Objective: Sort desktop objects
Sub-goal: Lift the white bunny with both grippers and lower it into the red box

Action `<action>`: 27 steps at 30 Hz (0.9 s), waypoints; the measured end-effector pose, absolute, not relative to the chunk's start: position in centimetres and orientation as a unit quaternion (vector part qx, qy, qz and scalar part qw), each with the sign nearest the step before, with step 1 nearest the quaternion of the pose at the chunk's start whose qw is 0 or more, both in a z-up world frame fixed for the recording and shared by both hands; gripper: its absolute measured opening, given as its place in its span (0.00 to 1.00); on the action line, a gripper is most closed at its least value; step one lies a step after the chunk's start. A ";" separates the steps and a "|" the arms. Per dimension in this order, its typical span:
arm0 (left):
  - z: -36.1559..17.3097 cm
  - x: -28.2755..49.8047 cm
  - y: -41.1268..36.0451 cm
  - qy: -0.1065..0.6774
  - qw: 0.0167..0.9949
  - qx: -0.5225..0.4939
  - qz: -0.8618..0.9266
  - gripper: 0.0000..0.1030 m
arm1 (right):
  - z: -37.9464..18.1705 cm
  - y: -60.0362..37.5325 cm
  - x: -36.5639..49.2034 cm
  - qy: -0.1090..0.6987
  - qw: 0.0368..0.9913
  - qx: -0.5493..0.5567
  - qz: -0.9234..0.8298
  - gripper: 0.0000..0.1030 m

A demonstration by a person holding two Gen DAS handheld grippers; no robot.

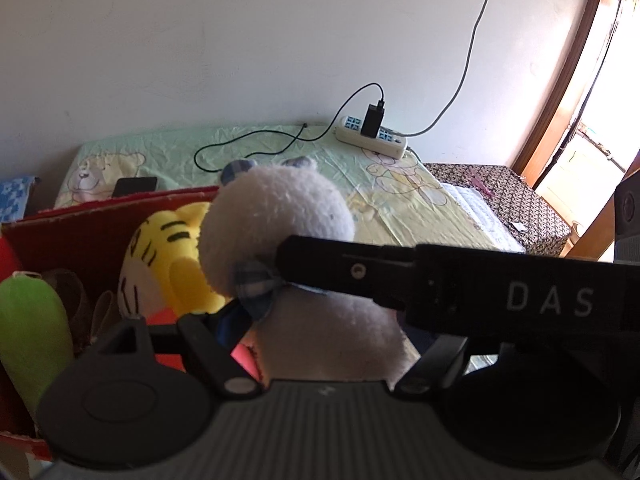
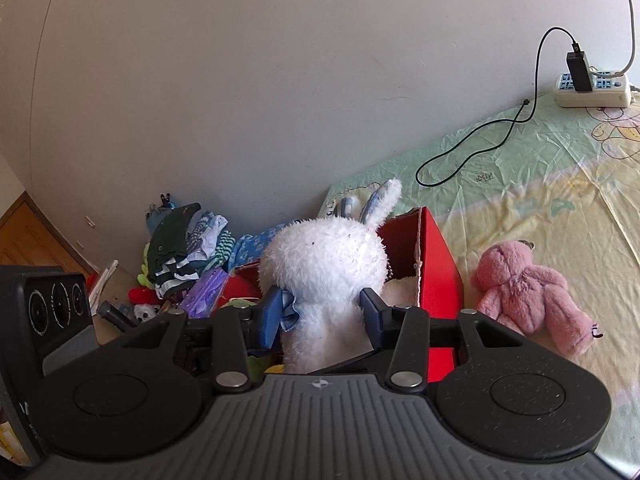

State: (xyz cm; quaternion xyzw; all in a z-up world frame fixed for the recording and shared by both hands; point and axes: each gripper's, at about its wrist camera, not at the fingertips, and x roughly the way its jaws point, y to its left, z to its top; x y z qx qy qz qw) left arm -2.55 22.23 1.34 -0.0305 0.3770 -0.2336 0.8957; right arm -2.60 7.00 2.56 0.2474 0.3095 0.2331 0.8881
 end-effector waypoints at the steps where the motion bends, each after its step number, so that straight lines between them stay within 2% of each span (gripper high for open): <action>1: 1.2 -2.6 22.5 0.379 0.894 -0.029 -0.235 0.77 | 2.5 7.2 -2.5 0.310 0.889 0.248 0.229 0.45; 13: 0.2 -2.1 24.8 0.394 0.890 -0.025 -0.228 0.75 | 0.4 8.9 -0.9 0.337 0.864 0.284 0.244 0.42; 18: -0.3 -2.2 24.6 0.396 0.885 -0.020 -0.243 0.81 | -0.6 8.5 -0.2 0.355 0.854 0.299 0.234 0.42; 27: -0.9 -1.6 24.4 0.405 0.882 -0.019 -0.241 0.82 | -0.8 9.4 0.1 0.363 0.866 0.255 0.232 0.43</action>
